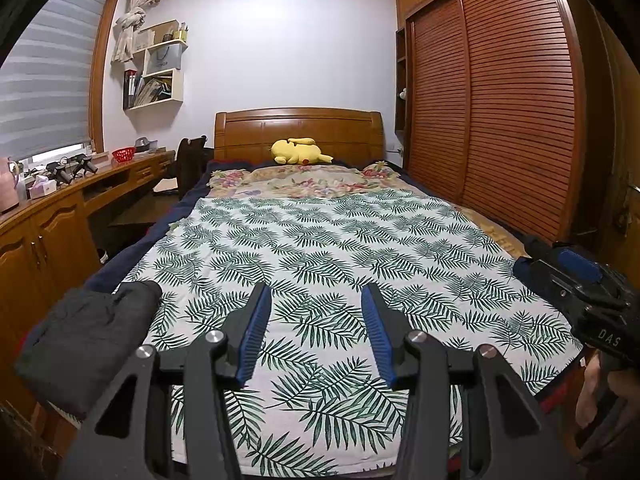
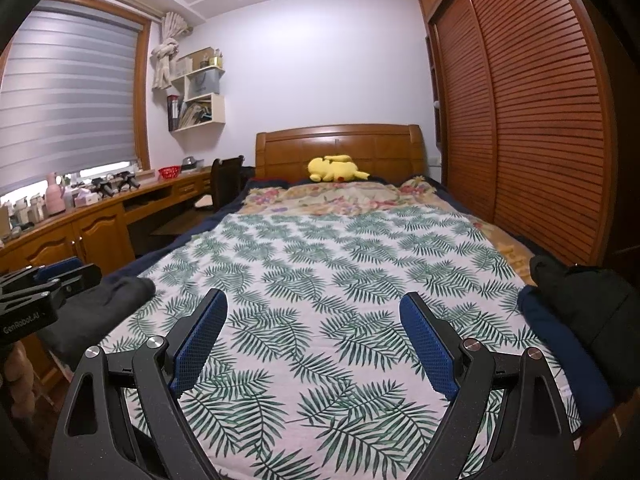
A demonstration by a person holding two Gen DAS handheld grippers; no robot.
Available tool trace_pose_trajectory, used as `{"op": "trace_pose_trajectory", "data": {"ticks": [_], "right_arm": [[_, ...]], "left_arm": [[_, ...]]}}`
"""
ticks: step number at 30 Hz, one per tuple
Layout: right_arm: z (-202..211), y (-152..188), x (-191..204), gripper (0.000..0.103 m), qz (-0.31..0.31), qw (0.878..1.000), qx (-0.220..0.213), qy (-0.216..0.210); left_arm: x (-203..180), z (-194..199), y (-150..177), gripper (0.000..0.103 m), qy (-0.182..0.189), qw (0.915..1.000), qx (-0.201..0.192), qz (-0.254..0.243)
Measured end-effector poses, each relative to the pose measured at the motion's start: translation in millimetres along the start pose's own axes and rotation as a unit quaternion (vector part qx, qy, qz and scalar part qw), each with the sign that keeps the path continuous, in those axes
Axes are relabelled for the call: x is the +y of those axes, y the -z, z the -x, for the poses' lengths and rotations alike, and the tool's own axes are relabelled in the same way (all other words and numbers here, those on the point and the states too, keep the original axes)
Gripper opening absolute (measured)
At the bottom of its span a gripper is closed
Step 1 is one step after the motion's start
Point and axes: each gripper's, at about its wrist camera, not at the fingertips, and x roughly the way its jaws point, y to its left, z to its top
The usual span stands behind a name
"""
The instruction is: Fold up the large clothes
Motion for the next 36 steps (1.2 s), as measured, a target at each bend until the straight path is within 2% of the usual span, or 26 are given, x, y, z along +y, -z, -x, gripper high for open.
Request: {"op": "trace_pose_trajectory", "data": {"ticks": [36], "right_arm": [[5.3, -3.3, 1.2, 0.090, -0.001, 1.000, -0.004, -0.004]], "left_arm": [[2.3, 1.5, 2.2, 0.046, -0.003, 1.0000, 0.000, 0.003]]}}
